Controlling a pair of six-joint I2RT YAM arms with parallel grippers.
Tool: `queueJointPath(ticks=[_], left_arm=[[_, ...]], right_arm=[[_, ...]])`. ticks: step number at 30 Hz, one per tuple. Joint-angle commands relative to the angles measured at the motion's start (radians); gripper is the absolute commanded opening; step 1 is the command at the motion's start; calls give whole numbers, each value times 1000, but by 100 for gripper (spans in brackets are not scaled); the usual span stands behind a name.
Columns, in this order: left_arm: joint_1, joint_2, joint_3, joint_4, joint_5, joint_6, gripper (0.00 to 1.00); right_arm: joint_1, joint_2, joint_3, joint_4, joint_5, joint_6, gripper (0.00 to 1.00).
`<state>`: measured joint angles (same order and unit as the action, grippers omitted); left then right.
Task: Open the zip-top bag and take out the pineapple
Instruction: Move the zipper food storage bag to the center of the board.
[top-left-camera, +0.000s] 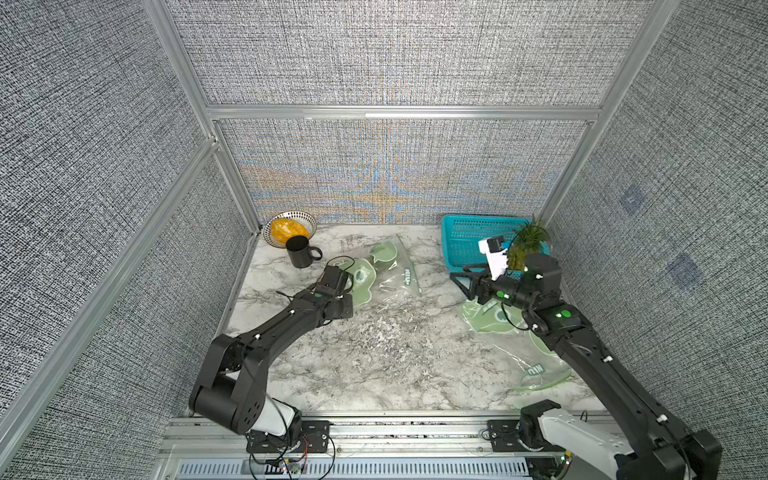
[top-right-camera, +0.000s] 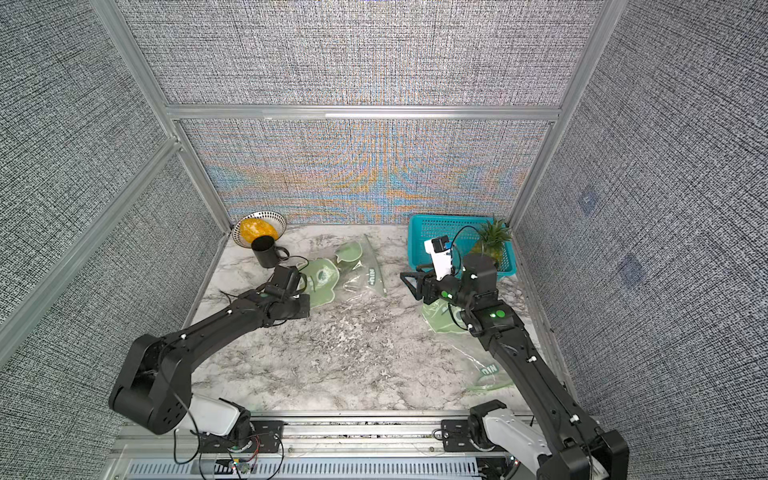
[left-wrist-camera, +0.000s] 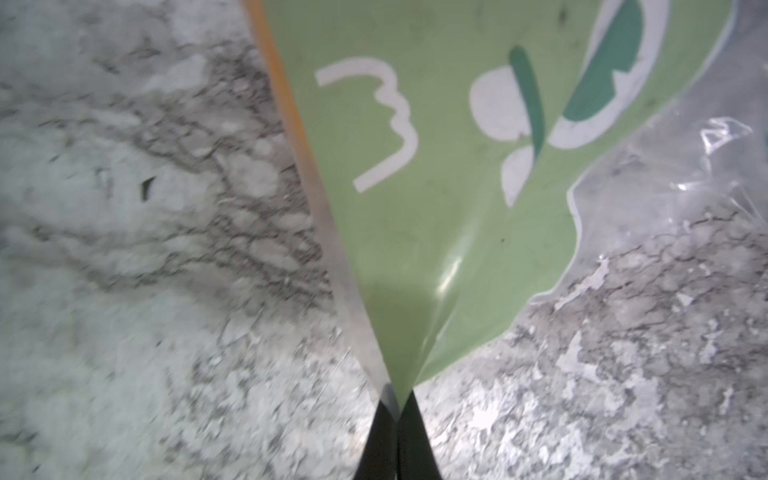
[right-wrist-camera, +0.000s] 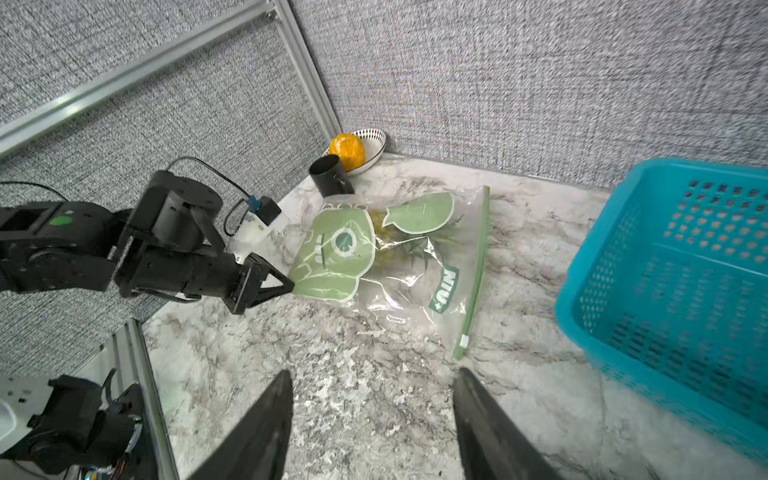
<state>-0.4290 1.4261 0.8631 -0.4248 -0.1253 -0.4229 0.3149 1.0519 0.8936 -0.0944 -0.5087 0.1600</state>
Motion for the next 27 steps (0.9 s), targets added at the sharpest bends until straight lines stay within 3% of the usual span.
queueJointPath(ticks=[1, 6, 12, 13, 15, 18, 22, 27], left_arm=[[2, -71, -35, -108, -135, -39, 0], [20, -139, -101, -119, -240, -156, 0], [77, -166, -80, -162, -294, -201, 2], [79, -174, -70, -179, -310, -199, 9], [80, -202, -39, -222, -353, -181, 39], [79, -259, 4, -260, -334, -80, 62], [42, -330, 42, -270, -271, 18, 70], [-157, -385, 42, -204, -215, 155, 70]], right_arm=[[47, 35, -14, 44, 51, -7, 62], [145, 115, -52, 101, 105, 13, 62], [215, 228, -66, 113, 162, 25, 62], [220, 242, -67, 116, 168, 27, 62], [229, 260, -70, 120, 184, 23, 61], [230, 265, -75, 136, 203, 34, 60], [227, 221, -109, 182, 256, 63, 60], [180, 134, -152, 205, 281, 102, 60]])
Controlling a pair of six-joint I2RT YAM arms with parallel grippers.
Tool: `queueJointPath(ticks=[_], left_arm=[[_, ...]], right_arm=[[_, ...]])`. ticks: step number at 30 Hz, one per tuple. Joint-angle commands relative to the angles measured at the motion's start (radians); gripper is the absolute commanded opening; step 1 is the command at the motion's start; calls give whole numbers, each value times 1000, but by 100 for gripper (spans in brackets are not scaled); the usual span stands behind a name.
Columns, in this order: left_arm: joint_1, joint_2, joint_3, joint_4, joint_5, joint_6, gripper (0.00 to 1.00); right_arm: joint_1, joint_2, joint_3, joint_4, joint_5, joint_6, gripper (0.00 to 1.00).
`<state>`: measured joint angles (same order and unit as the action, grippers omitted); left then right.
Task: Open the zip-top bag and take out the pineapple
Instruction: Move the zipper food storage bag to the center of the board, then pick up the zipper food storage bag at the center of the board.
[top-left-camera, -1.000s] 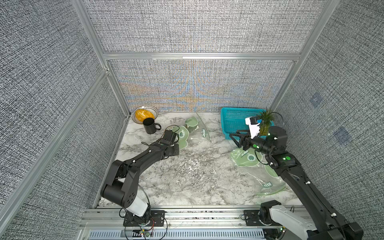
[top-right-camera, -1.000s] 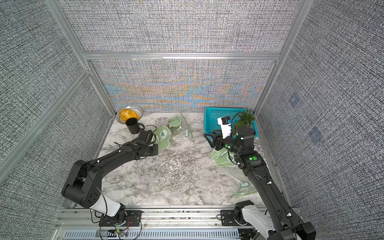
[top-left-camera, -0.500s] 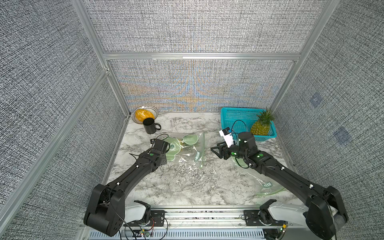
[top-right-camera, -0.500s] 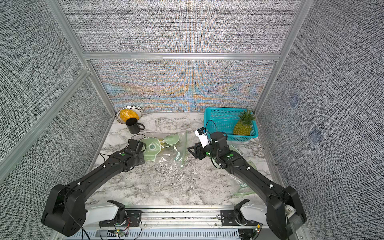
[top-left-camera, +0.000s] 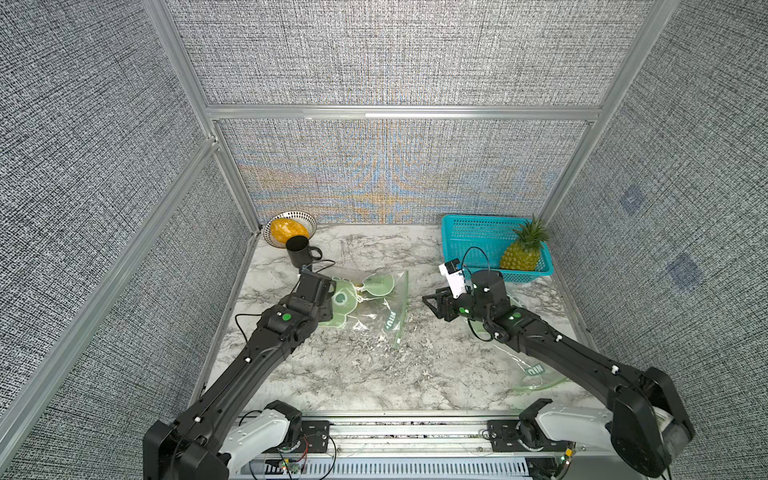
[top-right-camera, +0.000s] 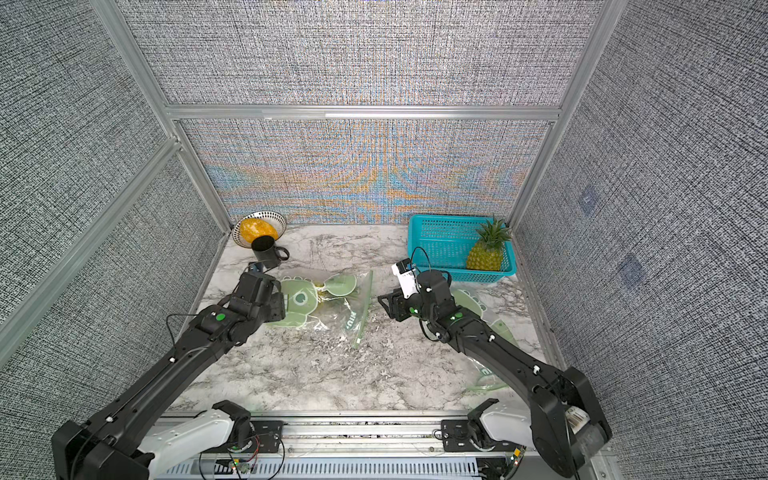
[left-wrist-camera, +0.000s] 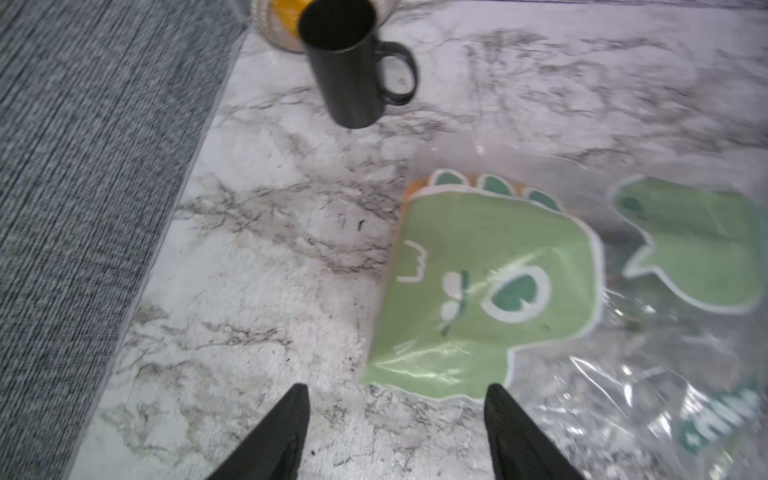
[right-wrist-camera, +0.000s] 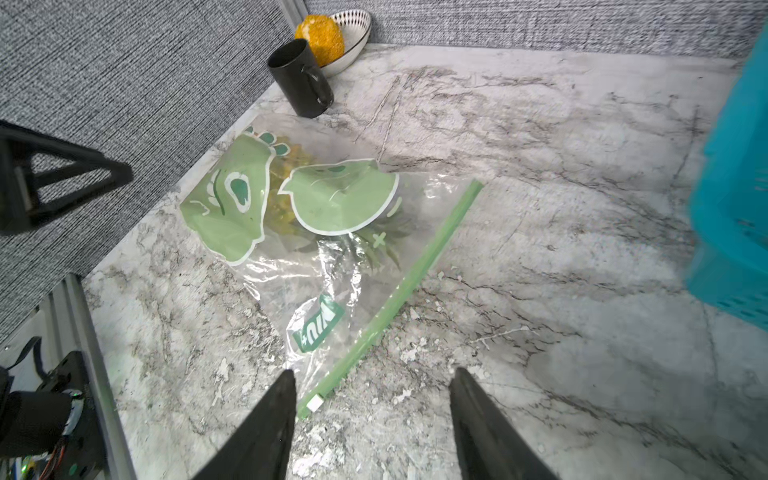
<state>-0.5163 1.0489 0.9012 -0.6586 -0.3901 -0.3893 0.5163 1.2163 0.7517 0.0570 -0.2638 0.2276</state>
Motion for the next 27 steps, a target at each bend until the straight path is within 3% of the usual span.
queueJointPath(ticks=[1, 5, 9, 13, 17, 20, 27], left_arm=[[-103, 0, 4, 36, 69, 144, 70], [-233, 99, 8, 49, 157, 235, 67], [-325, 229, 39, 47, 163, 323, 64], [-394, 204, -41, 156, 267, 625, 62], [-395, 139, -128, 233, 334, 861, 61], [-395, 164, -126, 180, 410, 1055, 61], [-392, 308, -86, 225, 395, 1227, 56]], right_arm=[[-33, -45, -17, 53, 34, 36, 60], [-86, -102, -43, 41, 28, 33, 60], [-158, -158, -63, 14, 1, 29, 60], [-223, -208, -82, -6, -28, 24, 60], [-266, -231, -88, -13, -60, 21, 61], [-278, -229, -82, -16, -67, 19, 61], [-292, -225, -75, 0, -77, 26, 61]])
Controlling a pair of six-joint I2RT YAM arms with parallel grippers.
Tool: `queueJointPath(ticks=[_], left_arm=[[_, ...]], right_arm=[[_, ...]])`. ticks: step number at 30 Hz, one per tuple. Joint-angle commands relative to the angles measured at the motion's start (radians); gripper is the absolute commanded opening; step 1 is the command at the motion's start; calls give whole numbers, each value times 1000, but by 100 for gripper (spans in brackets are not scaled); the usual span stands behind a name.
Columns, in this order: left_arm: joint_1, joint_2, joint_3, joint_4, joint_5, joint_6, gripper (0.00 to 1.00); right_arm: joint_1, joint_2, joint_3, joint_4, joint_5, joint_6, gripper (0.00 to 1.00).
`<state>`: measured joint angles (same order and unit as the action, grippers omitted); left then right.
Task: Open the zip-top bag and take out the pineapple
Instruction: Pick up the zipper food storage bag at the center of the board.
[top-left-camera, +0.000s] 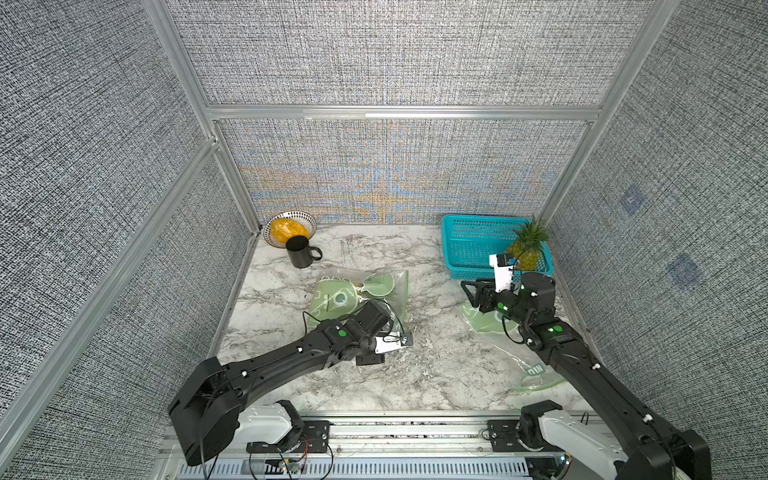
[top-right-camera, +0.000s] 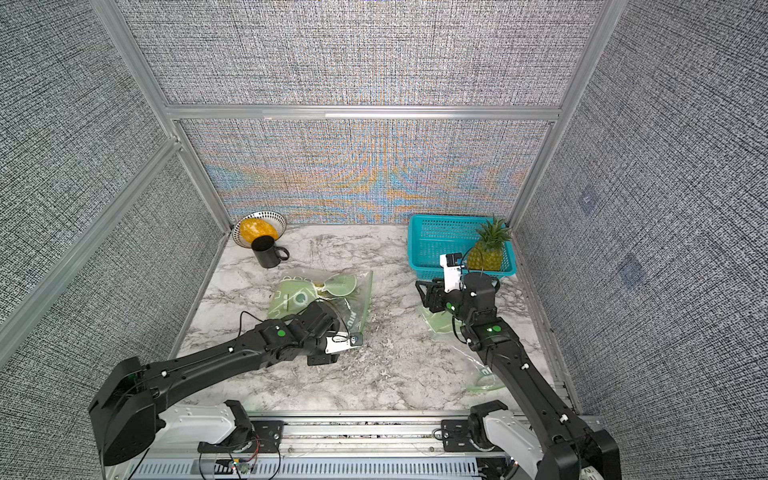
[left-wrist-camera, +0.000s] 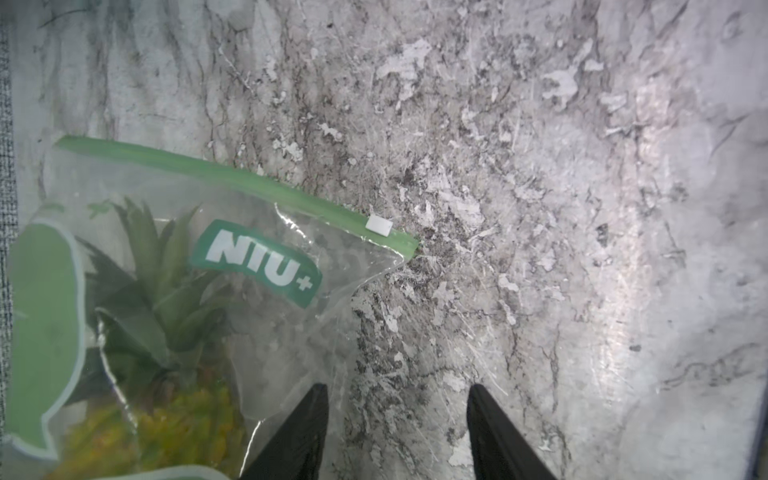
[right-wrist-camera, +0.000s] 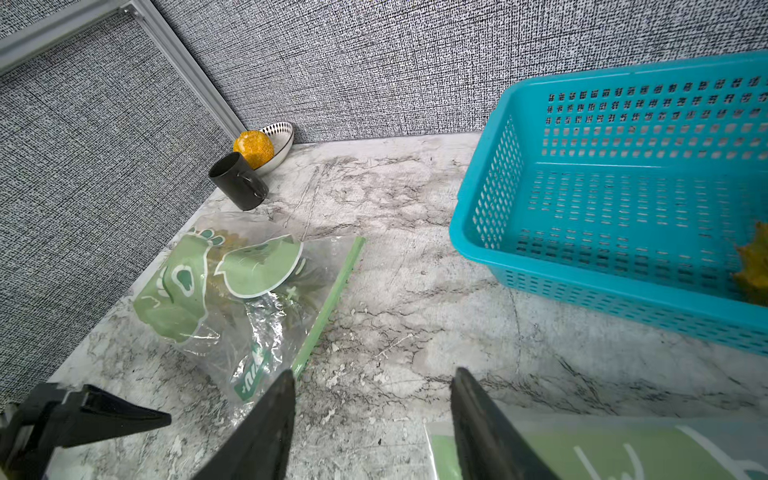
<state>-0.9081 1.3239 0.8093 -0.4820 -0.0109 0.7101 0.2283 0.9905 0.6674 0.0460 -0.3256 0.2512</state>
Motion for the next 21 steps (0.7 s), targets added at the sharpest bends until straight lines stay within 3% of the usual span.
queueJointPath(ticks=[1, 8, 16, 21], left_arm=[[0, 54, 4, 78, 13, 147, 56], [0, 241, 48, 201, -83, 254, 49], [0, 358, 53, 303, -181, 322, 46], [0, 416, 57, 352, -229, 340, 38]], right_arm=[[-4, 0, 11, 14, -20, 3, 61], [-23, -5, 7, 6, -32, 1, 61], [-46, -11, 4, -4, -49, -4, 61], [-57, -16, 1, -3, -65, -4, 61]])
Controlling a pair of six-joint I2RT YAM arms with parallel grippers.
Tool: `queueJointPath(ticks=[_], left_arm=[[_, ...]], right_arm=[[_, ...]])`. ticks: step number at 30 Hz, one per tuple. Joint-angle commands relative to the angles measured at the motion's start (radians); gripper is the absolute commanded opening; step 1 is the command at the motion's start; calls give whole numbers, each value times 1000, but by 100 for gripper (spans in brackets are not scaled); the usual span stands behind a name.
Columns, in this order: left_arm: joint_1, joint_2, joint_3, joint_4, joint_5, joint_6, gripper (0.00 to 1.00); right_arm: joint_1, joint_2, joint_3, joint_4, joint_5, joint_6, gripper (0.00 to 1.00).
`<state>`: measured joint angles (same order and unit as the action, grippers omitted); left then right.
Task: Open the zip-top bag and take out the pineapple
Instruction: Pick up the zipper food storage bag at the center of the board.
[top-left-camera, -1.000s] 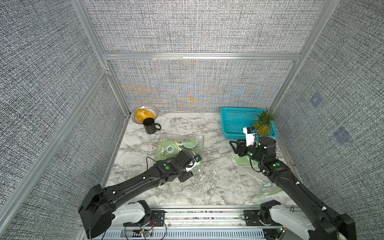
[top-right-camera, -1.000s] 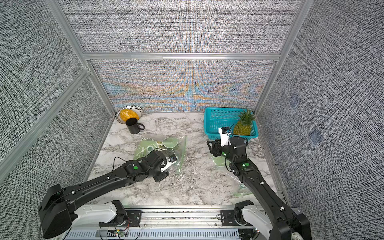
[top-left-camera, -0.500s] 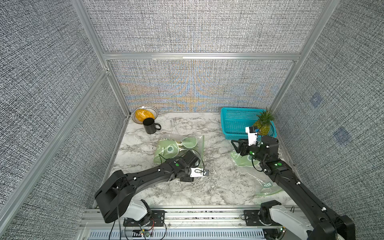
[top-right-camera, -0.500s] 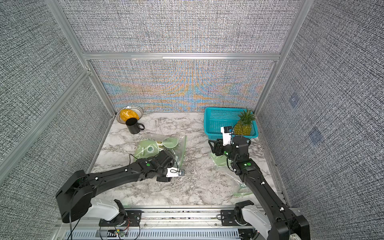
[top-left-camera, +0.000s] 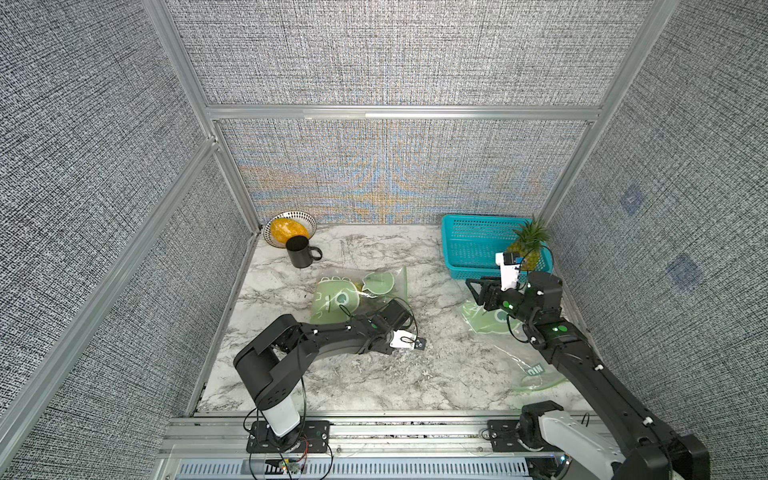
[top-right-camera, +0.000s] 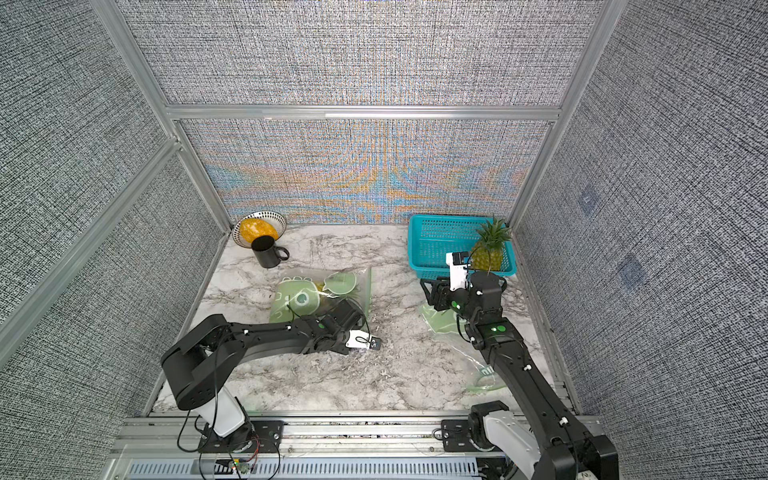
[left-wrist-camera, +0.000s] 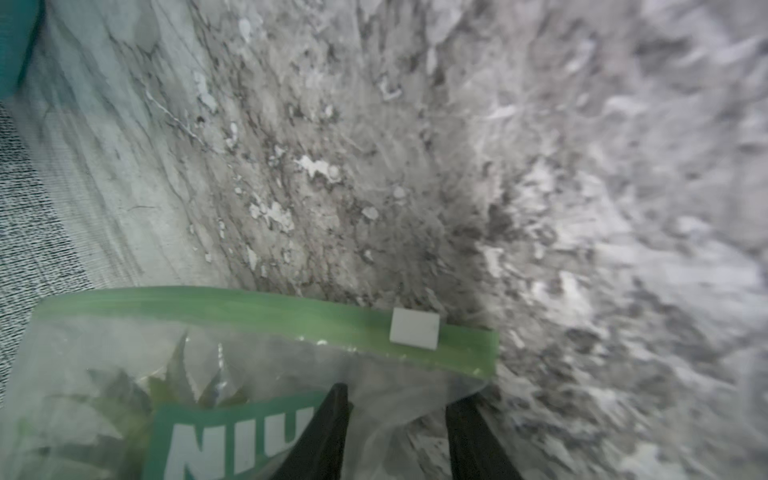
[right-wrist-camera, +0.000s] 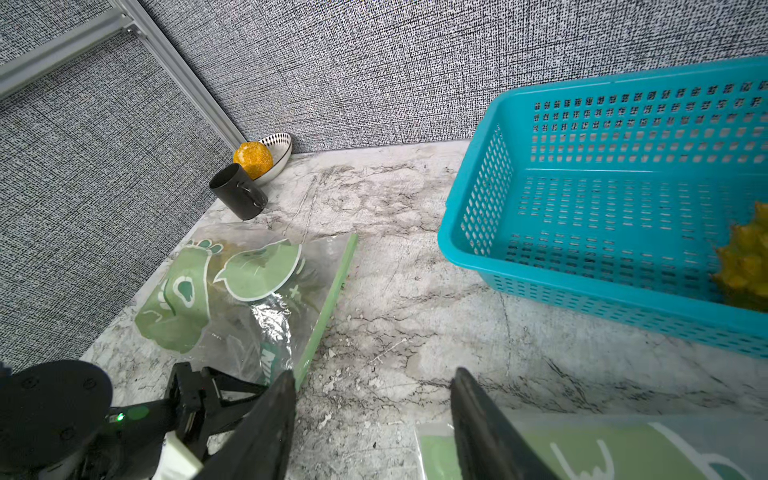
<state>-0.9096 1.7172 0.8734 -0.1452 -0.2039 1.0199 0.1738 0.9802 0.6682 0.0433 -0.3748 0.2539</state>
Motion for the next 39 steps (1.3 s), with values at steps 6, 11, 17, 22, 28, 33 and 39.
queueJointPath(ticks=[6, 11, 17, 22, 28, 33, 39], left_arm=[[-2, 30, -12, 85, -89, 57, 0], [-1, -42, -16, 81, -62, 0, 0], [0, -300, 2, -54, 154, -211, 0], [1, -455, 46, -213, 277, -316, 0], [3, -586, 43, -225, 252, -437, 0], [8, -607, 56, -207, 176, -500, 0], [9, -582, 85, -206, 93, -544, 0]], right_arm=[[-14, -3, -4, 8, -32, -3, 61], [-13, 15, -9, 22, -86, -12, 61], [21, 84, 20, 24, -166, -66, 61], [100, 113, 51, 73, -142, -204, 61], [155, 114, 69, 143, -207, -532, 61], [210, 94, 77, 63, -315, -770, 66], [288, 44, 28, -14, -390, -751, 68]])
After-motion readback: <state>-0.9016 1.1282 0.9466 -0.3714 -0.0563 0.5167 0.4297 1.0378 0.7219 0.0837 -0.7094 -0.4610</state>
